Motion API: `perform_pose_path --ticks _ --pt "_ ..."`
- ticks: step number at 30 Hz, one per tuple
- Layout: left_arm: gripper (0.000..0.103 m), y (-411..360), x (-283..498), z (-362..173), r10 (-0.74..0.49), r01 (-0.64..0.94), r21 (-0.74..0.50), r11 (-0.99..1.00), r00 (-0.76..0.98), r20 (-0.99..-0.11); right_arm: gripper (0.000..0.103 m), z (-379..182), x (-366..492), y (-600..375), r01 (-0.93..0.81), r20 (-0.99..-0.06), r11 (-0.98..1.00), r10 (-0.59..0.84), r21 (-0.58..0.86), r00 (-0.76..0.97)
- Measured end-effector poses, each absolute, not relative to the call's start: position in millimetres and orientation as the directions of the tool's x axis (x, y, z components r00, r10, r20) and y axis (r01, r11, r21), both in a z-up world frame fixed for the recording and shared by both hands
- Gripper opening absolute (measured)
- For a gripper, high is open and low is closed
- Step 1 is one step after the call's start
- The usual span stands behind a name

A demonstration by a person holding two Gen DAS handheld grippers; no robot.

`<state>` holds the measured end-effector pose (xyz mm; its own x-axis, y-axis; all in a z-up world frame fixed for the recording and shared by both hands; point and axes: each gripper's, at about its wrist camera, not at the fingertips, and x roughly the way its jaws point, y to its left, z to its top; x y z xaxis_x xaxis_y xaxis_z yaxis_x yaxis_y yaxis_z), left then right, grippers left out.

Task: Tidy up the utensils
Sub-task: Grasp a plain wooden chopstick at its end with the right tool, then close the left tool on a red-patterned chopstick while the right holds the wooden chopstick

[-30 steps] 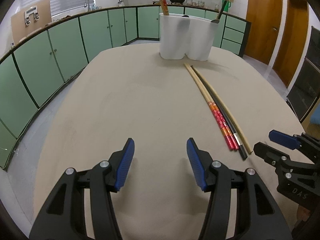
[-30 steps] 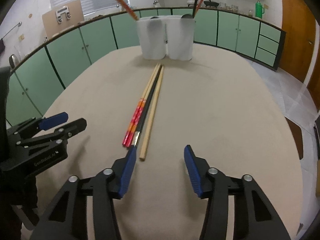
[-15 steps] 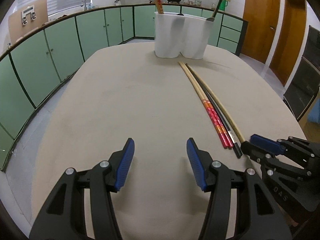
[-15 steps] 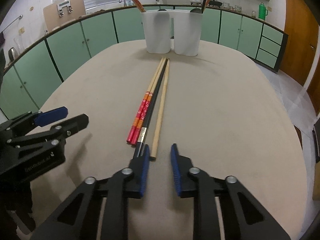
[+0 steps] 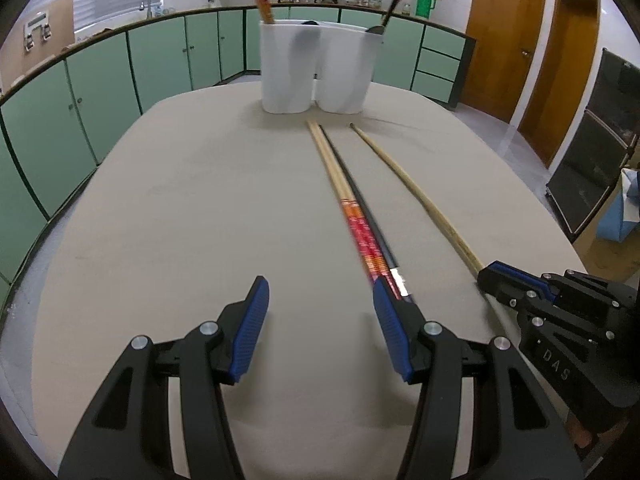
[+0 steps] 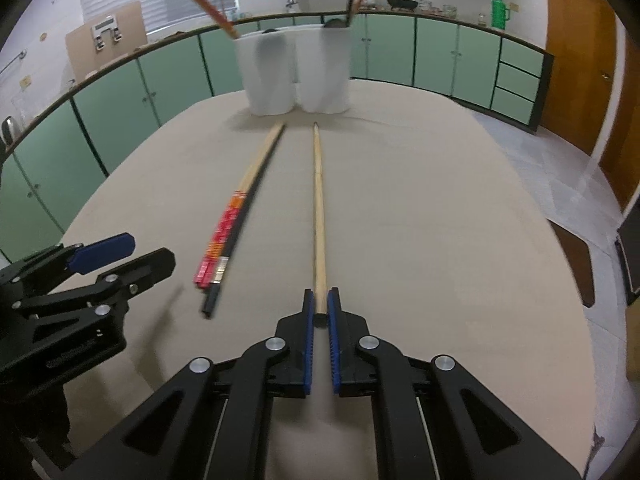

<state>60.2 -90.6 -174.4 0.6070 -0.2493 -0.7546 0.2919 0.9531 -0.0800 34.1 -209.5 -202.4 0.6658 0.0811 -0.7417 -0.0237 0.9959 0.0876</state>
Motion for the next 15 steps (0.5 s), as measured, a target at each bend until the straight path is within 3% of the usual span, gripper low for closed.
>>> perform_pose_path --ticks 15 --pt "0.049 -102.3 67.1 -186.4 -0.192 0.234 -0.062 0.970 0.587 -0.787 0.007 -205.1 31.6 -223.0 -0.018 -0.740 0.994 0.094 0.111 0.666"
